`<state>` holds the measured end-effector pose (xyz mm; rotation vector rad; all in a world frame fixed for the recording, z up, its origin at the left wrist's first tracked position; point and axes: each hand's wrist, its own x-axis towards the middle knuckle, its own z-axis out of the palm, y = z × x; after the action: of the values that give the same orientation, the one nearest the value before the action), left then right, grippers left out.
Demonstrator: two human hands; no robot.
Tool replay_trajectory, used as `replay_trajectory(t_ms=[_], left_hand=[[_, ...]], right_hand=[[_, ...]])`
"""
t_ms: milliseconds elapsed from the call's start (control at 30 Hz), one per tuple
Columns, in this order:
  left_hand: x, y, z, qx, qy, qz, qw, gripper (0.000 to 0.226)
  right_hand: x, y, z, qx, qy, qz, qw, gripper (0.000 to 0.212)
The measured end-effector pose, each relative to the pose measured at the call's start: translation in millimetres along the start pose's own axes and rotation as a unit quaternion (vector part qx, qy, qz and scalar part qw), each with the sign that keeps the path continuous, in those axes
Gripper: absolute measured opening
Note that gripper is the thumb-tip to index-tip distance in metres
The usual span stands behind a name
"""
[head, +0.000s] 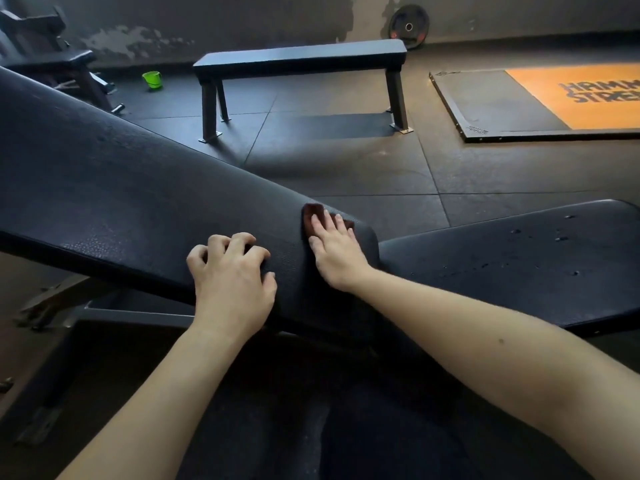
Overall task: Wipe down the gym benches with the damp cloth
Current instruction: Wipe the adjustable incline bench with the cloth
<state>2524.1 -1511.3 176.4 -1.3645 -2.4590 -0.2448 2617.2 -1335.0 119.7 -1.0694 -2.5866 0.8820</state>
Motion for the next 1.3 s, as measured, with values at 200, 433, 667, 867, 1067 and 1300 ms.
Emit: replay_trajectory(t_ms=[200, 433, 667, 867, 1067, 1300], left_hand=[[-8, 11, -3, 0.021, -0.019, -0.017, 0.999, 0.031], [-15, 30, -4, 0.038, -0.047, -0.011, 0.998, 0.03], [5, 68, -14, -0.059, -0.093, -0.024, 0.994, 0.031], [11, 98, -4, -0.285, -0.165, -0.058, 0.942, 0.038], [15, 125, 26, -0.413, -0.169, -0.071, 0.892, 0.041], [32, 178, 43, -0.503, -0.128, -0.015, 0.854, 0.016]], right_hand=[[22, -1, -10, -0.006, 0.005, 0.01, 1.0, 0.056], [-92, 25, -1, 0.075, -0.016, -0.049, 0.996, 0.051], [-99, 26, -58, 0.298, 0.088, 0.037, 0.95, 0.031], [-81, 39, -73, 0.519, 0.067, 0.146, 0.839, 0.031], [-95, 48, -91, 0.576, 0.03, 0.144, 0.804, 0.031], [-121, 80, -106, 0.56, 0.099, 0.123, 0.814, 0.027]])
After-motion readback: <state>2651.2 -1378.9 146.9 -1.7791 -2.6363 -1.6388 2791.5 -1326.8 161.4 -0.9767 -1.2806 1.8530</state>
